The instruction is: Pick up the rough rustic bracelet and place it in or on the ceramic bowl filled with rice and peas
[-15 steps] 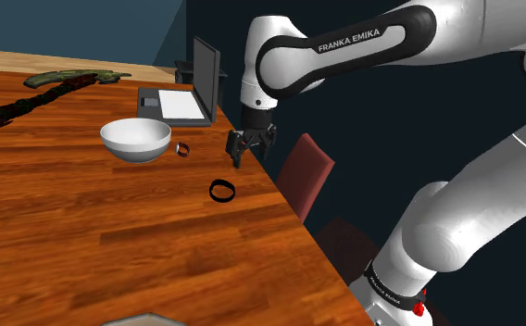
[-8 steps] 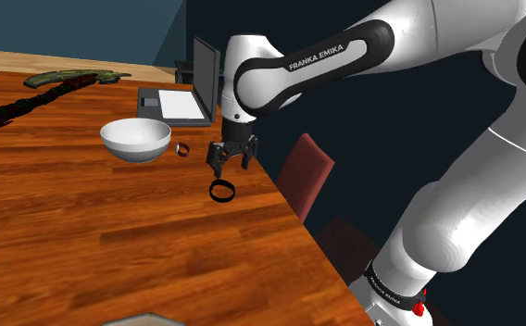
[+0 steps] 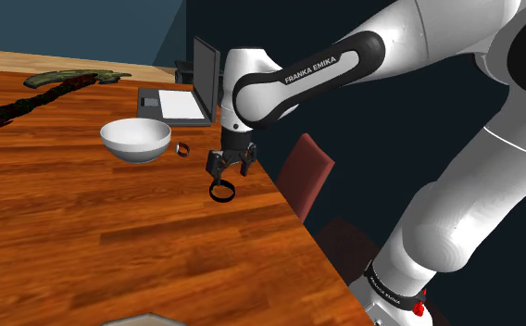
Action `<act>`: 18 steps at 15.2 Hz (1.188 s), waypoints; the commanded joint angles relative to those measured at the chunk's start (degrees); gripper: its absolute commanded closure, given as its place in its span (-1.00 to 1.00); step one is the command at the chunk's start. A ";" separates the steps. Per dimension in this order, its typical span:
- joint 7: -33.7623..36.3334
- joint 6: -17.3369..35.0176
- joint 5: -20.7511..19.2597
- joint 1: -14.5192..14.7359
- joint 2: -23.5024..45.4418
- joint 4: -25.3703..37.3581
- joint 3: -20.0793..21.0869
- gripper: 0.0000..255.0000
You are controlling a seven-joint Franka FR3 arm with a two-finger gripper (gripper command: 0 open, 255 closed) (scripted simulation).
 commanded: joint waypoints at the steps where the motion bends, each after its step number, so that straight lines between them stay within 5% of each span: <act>1: 0.00 0.05 0.00 0.00 0.01 -0.03 0.00 -1.00; 3: 0.00 0.04 0.00 0.00 0.01 -0.03 0.00 -1.00; 4: 0.00 0.04 0.00 0.00 0.01 -0.03 0.00 1.00; 18: -0.31 -3.96 0.42 0.00 -1.92 2.10 -0.24 1.00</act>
